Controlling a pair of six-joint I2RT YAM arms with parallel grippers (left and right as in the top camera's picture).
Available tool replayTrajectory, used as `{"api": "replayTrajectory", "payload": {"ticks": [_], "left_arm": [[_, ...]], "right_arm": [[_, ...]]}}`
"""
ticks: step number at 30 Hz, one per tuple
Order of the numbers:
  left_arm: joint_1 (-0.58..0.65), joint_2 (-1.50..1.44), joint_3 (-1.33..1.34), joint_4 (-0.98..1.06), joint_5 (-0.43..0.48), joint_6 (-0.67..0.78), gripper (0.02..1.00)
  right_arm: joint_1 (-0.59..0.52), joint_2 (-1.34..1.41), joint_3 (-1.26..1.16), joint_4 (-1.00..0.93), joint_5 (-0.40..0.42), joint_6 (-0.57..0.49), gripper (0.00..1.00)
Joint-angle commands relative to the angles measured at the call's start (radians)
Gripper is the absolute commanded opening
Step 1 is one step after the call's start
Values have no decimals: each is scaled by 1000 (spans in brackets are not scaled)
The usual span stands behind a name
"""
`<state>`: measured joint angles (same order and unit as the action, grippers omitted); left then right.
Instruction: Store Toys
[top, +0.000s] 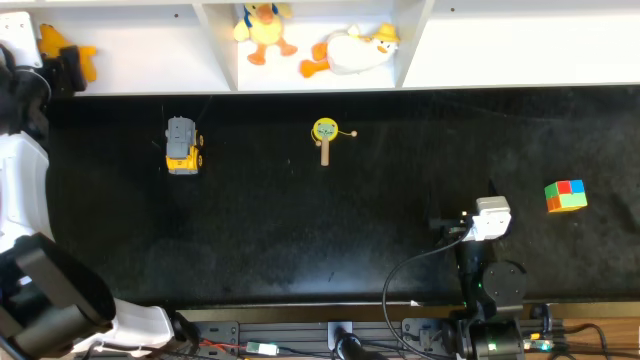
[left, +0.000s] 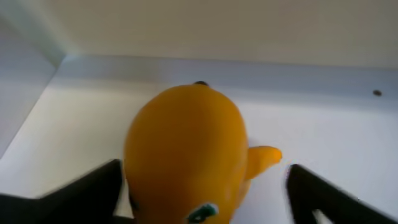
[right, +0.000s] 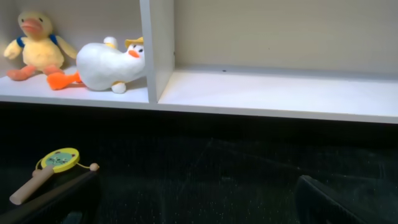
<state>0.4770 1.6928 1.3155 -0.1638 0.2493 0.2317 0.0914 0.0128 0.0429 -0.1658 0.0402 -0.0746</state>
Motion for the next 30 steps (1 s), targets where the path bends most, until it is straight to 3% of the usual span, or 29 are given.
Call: {"api": "replayTrajectory", "payload": {"ticks": [1,12,25,30], "left_arm": [[-7,21,15,3,-1,-5,998],[9,-40,-8,-71,-1,-5,998],[36,-415,-406,-80,4,28,998],[-8,-492,-483,-223,11,-3,996]], "right_arm": [[-6,-8,1,5,-6,8,996],[-6,-8,1,5,-6,8,993],[-6,-8,1,5,-6,8,996],[-6,-8,1,5,-6,8,996]]}}
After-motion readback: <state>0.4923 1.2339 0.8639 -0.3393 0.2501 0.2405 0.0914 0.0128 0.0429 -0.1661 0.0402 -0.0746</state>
